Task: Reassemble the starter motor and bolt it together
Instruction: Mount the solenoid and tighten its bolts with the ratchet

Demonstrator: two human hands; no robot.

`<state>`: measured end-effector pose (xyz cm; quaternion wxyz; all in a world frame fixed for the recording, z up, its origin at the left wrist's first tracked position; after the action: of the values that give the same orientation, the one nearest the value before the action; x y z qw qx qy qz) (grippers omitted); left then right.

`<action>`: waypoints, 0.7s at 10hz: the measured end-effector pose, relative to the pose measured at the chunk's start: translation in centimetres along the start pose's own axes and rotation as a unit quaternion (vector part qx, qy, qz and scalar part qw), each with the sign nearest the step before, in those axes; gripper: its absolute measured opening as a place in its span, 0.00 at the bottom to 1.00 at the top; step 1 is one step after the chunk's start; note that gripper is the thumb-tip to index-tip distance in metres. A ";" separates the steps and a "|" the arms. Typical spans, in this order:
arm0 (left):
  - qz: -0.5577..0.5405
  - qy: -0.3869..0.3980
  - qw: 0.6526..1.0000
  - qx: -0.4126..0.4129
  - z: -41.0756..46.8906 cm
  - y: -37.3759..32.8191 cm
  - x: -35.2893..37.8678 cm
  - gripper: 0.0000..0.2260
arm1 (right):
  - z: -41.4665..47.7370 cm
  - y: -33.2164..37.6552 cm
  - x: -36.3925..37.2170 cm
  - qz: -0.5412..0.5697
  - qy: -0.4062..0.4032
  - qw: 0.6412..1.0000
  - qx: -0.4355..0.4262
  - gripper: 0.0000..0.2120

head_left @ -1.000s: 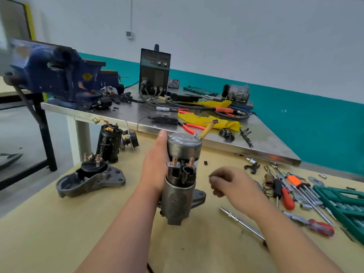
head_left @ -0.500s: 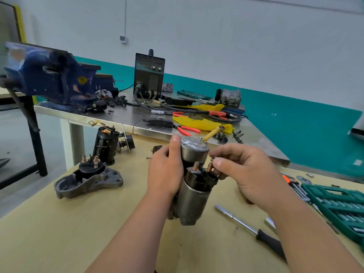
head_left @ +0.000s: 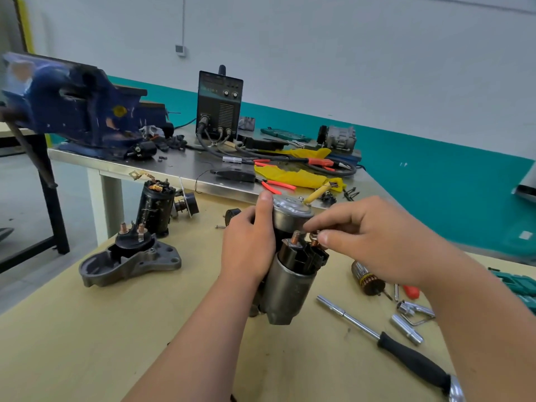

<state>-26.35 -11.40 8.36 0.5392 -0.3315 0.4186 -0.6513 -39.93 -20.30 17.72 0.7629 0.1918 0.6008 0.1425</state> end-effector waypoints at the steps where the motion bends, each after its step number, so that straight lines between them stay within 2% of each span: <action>1: 0.001 -0.002 1.000 -0.008 -0.1 0.0 0.0 0.35 | 0.3 0.3 -0.4 -0.039 0.023 0.999 -0.004 0.12; 2: 0.028 0.015 0.999 -0.015 -0.5 -0.2 0.7 0.34 | 0.3 -0.9 -0.5 -0.054 0.014 0.998 -0.023 0.09; 4: 0.022 0.047 0.997 -0.048 -0.8 0.2 0.7 0.34 | 1.8 -5.7 0.8 -0.033 -0.109 0.992 -0.058 0.26; 5: 0.022 0.045 0.997 -0.050 -0.2 0.5 -0.1 0.33 | 2.0 -7.0 0.6 -0.010 -0.122 0.991 -0.049 0.14; 6: 0.018 0.043 0.998 -0.045 -0.1 0.4 -0.3 0.33 | 1.8 -5.3 0.6 -0.025 -0.071 0.997 -0.020 0.24; 7: 0.026 0.035 0.999 -0.025 0.0 0.2 -0.4 0.32 | 2.4 -1.0 0.4 -0.128 -0.078 0.988 -0.035 0.13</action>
<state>-26.23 -11.03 8.18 0.5323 -0.3107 0.4622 -0.6375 -37.56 -21.29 17.42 0.8256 0.0968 0.5537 0.0491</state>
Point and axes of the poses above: each hand's wrist, its own z-axis towards the middle knuckle, its own x-axis out of the palm, y = z × x, the point moved 6 cm from there along z, towards the middle knuckle, and after that the axes turned 3 degrees about x, right-handed, at the moved point
